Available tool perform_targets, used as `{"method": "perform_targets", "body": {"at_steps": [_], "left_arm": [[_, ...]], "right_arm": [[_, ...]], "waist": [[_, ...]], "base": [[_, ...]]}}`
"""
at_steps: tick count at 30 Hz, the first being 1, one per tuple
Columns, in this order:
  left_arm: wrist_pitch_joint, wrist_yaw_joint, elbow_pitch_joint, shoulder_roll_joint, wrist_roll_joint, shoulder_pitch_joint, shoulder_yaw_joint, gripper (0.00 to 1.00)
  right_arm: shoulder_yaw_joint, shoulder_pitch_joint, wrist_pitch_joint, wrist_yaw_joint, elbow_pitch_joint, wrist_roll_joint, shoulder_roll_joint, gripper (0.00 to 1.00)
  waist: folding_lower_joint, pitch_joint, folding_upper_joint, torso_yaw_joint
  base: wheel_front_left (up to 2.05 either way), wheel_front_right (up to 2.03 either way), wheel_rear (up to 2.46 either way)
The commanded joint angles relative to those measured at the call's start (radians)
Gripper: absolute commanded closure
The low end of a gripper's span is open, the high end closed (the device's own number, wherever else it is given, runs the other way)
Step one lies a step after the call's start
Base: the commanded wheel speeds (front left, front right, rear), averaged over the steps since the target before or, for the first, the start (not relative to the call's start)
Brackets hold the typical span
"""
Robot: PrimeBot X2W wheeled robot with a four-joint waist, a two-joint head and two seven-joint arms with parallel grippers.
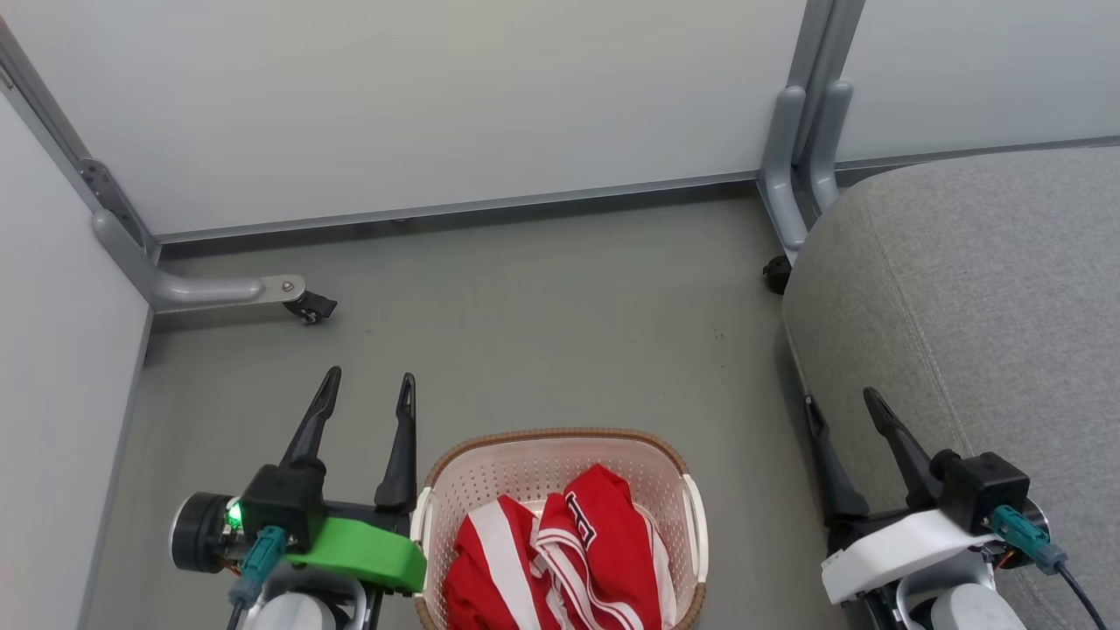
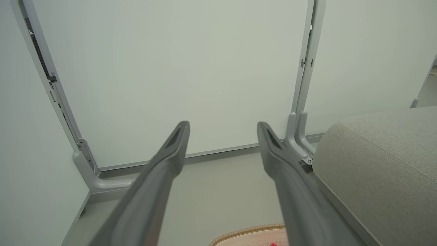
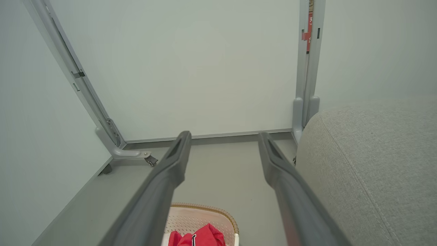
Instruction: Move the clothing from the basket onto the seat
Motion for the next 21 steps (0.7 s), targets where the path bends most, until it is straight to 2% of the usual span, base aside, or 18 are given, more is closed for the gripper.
{"method": "perform_targets", "body": {"at_steps": [1, 11, 21], "left_arm": [[-0.007, 0.001, -0.004, 0.003, 0.019, -0.016, -0.002, 0.0], [-0.024, -0.006, -0.007, 0.001, 0.084, -0.018, -0.009, 0.0], [-0.022, -0.009, -0.005, 0.0, 0.074, -0.014, 0.0, 0.0]], "right_arm": [[0.003, 0.008, -0.009, 0.0, -0.005, -0.022, -0.006, 0.0], [0.013, 0.011, -0.025, 0.0, -0.006, -0.082, -0.007, 0.0], [0.014, 0.012, -0.025, 0.0, -0.001, -0.075, -0.007, 0.0]], "waist": [[0.0, 0.0, 0.0, 0.0], [0.0, 0.005, 0.0, 0.001], [0.0, 0.005, 0.0, 0.0]], "base": [[0.0, 0.0, 0.0], [0.0, 0.0, 0.0], [0.0, 0.0, 0.0]]}}
